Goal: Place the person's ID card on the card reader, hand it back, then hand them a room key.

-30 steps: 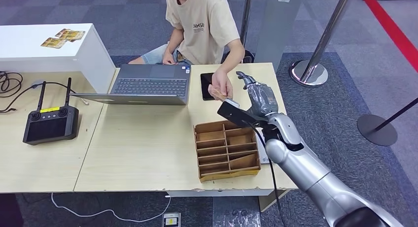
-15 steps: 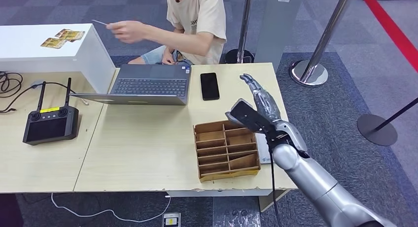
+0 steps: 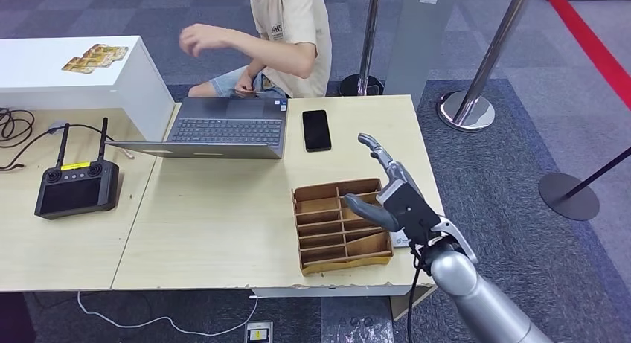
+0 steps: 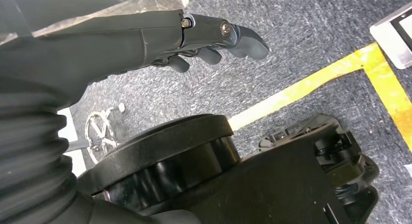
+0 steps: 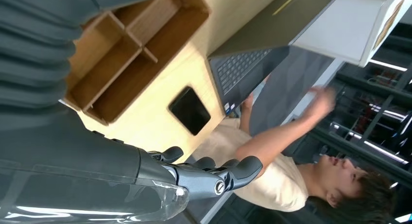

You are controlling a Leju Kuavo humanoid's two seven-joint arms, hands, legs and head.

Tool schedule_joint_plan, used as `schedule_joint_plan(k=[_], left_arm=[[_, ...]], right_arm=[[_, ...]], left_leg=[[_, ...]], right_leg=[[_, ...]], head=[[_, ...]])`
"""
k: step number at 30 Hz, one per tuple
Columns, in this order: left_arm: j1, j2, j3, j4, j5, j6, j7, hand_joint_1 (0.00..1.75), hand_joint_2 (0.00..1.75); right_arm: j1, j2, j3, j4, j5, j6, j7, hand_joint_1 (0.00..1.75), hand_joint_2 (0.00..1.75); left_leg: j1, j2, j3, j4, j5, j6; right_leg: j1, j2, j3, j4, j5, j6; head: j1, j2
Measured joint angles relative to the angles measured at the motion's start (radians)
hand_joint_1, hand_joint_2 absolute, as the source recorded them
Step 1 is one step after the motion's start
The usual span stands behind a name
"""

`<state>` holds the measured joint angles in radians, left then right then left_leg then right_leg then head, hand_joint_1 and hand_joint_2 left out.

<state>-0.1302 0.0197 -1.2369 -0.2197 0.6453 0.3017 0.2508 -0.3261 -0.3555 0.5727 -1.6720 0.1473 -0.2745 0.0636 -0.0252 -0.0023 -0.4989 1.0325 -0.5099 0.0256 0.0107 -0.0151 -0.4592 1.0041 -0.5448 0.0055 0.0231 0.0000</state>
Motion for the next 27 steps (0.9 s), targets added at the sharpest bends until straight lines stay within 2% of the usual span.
schedule_joint_plan(k=[5, 9, 13, 19, 27], left_arm=[[0.001, 0.002, 0.007, 0.0, 0.01, 0.002, -0.001, 0.0, 1.75], [0.003, 0.003, 0.016, 0.0, 0.018, 0.009, -0.001, 0.0, 1.75], [0.005, 0.004, 0.027, 0.0, 0.028, 0.018, -0.001, 0.0, 1.75], [0.008, 0.008, 0.039, 0.0, 0.043, 0.029, 0.0, 0.0, 1.75], [0.011, 0.009, 0.055, 0.0, 0.055, 0.039, 0.016, 0.0, 1.75]], right_arm=[[0.071, -0.011, -0.003, -0.089, 0.007, -0.004, -0.013, 0.0, 0.0], [0.136, -0.018, -0.02, -0.149, -0.001, -0.043, -0.039, 0.0, 0.0], [0.21, -0.027, -0.065, -0.191, -0.057, -0.109, -0.071, 0.0, 1.75], [0.318, -0.065, -0.152, -0.204, -0.087, -0.183, -0.024, 0.0, 1.75], [0.485, -0.103, -0.305, -0.179, -0.051, -0.357, 0.038, 0.0, 1.75]], left_leg=[[0.0, 0.0, 0.0, 0.0, 0.0, 0.0], [0.0, 0.0, 0.0, 0.0, 0.0, 0.0], [0.0, 0.0, 0.0, 0.0, 0.0, 0.0], [0.0, 0.0, 0.0, 0.0, 0.0, 0.0], [0.0, 0.0, 0.0, 0.0, -0.001, 0.001]], right_leg=[[0.0, 0.0, 0.0, 0.0, 0.0, 0.0], [0.0, 0.0, 0.0, 0.0, 0.0, 0.0], [0.0, 0.0, 0.0, 0.0, 0.0, 0.0], [0.0, 0.0, 0.0, 0.0, 0.0, 0.0], [-0.001, 0.0, -0.001, -0.001, 0.0, 0.0]], head=[[0.0, 0.0], [0.0, 0.0], [0.0, 0.0], [0.0, 0.0], [0.0, 0.0]])
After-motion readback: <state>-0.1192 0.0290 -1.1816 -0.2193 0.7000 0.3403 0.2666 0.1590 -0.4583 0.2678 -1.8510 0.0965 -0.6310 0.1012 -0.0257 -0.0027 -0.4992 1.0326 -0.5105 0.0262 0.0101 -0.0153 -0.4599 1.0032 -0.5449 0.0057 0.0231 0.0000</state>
